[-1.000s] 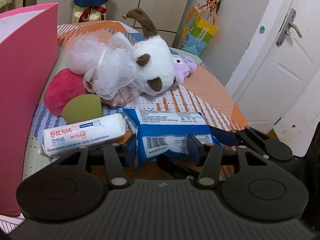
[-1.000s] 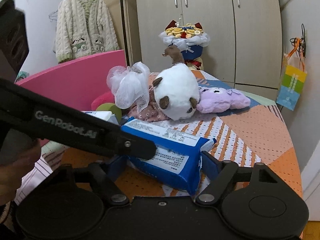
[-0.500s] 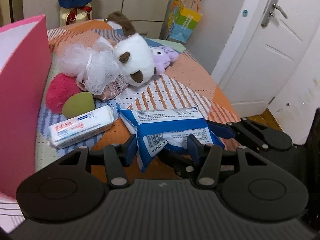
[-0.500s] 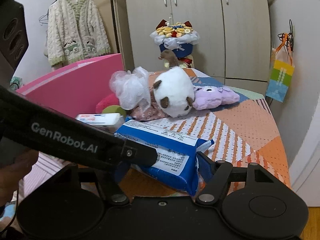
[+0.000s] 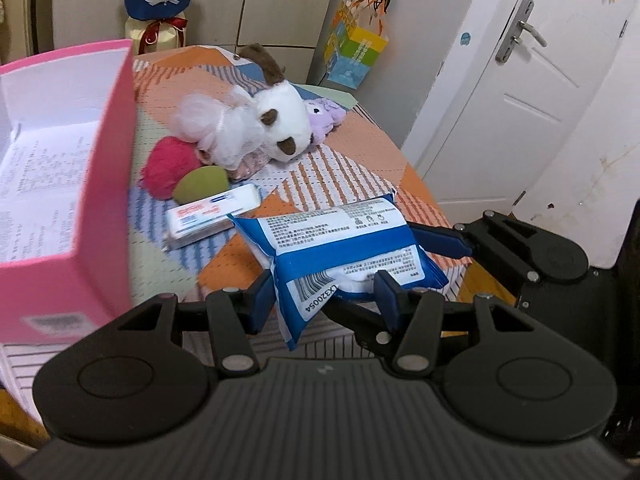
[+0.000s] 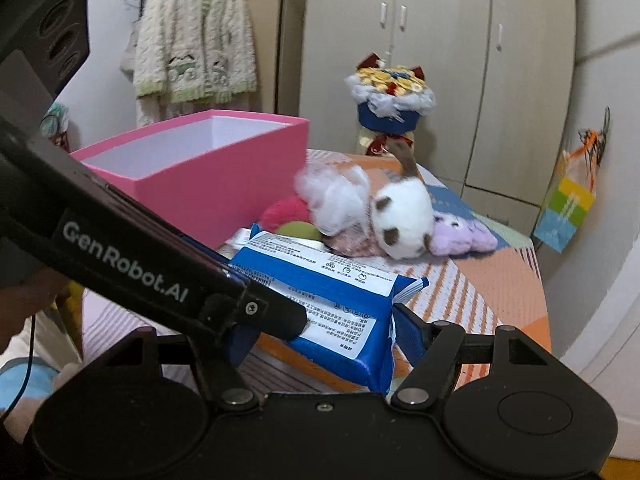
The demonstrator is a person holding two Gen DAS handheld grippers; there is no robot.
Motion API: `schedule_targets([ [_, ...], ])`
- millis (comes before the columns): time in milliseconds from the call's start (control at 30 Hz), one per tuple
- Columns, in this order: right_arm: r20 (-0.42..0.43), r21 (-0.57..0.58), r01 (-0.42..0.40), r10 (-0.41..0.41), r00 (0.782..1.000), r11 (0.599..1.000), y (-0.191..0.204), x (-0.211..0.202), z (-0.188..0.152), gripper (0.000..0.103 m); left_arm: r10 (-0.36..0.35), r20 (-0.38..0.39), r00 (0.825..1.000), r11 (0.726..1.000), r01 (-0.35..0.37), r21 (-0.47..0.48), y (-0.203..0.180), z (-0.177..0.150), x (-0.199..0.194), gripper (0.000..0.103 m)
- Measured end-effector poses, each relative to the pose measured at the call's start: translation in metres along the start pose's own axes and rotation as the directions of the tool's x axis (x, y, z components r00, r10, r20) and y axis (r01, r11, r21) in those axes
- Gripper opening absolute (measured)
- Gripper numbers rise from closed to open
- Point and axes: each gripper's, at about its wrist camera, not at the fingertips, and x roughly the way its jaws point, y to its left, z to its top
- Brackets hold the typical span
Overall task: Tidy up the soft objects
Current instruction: 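Lift the blue wet-wipe pack with the left gripper over the pink box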
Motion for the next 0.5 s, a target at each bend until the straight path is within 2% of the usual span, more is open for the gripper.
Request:
schedule_targets([
  [167, -0.034, -0.008, -0.062, 0.062, 0.998, 0.998, 0.020, -0.010, 0.015, 0.075, 0.013, -0.004, 1.000, 1.000, -0.014, -0.018, 0.010, -0.010, -0.032, 0.052],
  [267, -0.045, -0.030, -0.097, 0.095, 0.994, 0.995, 0.035, -0.015, 0.021, 0.075, 0.047, 0.000, 0.999, 0.999, -0.047, 0.011, 0.012, -0.016, -0.052, 0.052],
  [500, -0.090, -0.078, -0.214, 0.207, 0.974, 0.974, 0.070, -0.014, 0.041, 0.075, 0.105, -0.046, 0.993, 0.992, -0.108, -0.063, 0.038, -0.024, -0.089, 0.052],
])
